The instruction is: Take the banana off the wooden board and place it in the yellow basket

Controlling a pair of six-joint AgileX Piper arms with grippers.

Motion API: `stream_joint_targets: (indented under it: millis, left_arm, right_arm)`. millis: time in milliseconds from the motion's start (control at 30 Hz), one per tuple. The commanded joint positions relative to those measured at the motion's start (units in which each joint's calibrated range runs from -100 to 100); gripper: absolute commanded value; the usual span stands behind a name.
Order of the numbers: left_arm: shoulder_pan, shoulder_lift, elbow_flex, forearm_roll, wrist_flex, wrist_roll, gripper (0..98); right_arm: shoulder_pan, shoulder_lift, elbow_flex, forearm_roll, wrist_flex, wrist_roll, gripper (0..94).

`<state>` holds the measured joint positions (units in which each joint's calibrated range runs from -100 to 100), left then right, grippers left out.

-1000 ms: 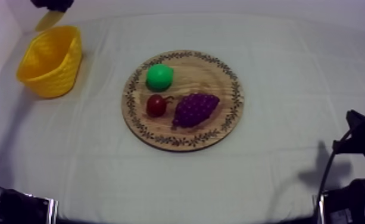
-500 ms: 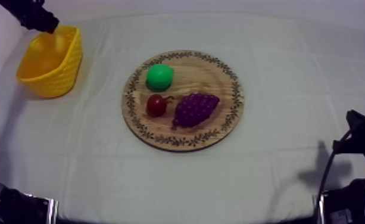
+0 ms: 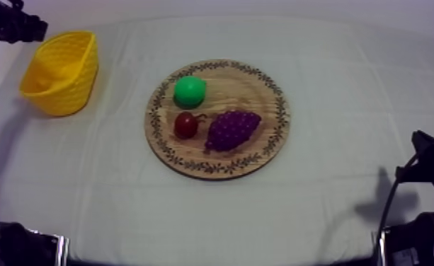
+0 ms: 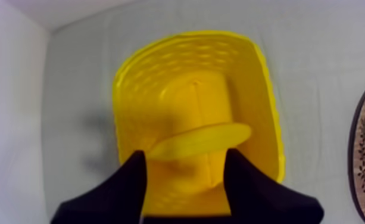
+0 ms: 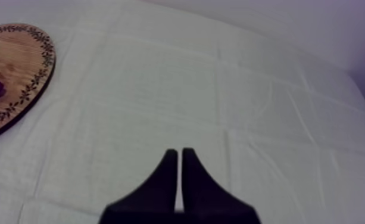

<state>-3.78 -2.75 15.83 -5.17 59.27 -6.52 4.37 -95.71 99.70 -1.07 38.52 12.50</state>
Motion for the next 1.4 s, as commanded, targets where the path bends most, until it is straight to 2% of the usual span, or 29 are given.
stream_joint_targets:
  millis: [0, 200, 367, 833, 1167, 1267, 1367]
  left_arm:
    - [-0.17, -11.42, 9.36, 0.13, -2.66, 0.59, 41.1]
    - [0.87, -25.67, 20.01, 0.29, -6.44, 2.49, 19.9]
    - [2.62, -36.0, 30.4, 0.18, -14.25, 5.16, 8.4]
    - [1.71, -61.85, 61.36, 0.13, -33.8, 12.19, 0.5]
    - [2.59, -81.28, 79.97, -0.35, -34.74, 16.34, 0.2]
    - [2.64, -85.42, 82.55, -0.45, -32.28, 16.19, 0.2]
    - [2.53, -88.12, 83.38, -0.04, -29.17, 14.55, 0.2]
  right_arm:
    - [-0.01, -0.04, -0.03, 0.02, 0.03, -0.02, 0.6]
    - [-0.01, -0.04, -0.03, 0.02, 0.03, -0.02, 0.6]
    - [-0.01, -0.04, -0.03, 0.02, 0.03, -0.02, 0.6]
    - [-0.01, -0.04, -0.03, 0.02, 0.03, -0.02, 0.6]
    - [-0.01, -0.04, -0.03, 0.02, 0.03, -0.02, 0.6]
    - [-0.01, -0.04, -0.03, 0.02, 0.03, -0.02, 0.6]
    - [-0.01, -0.04, -0.03, 0.02, 0.03, -0.02, 0.6]
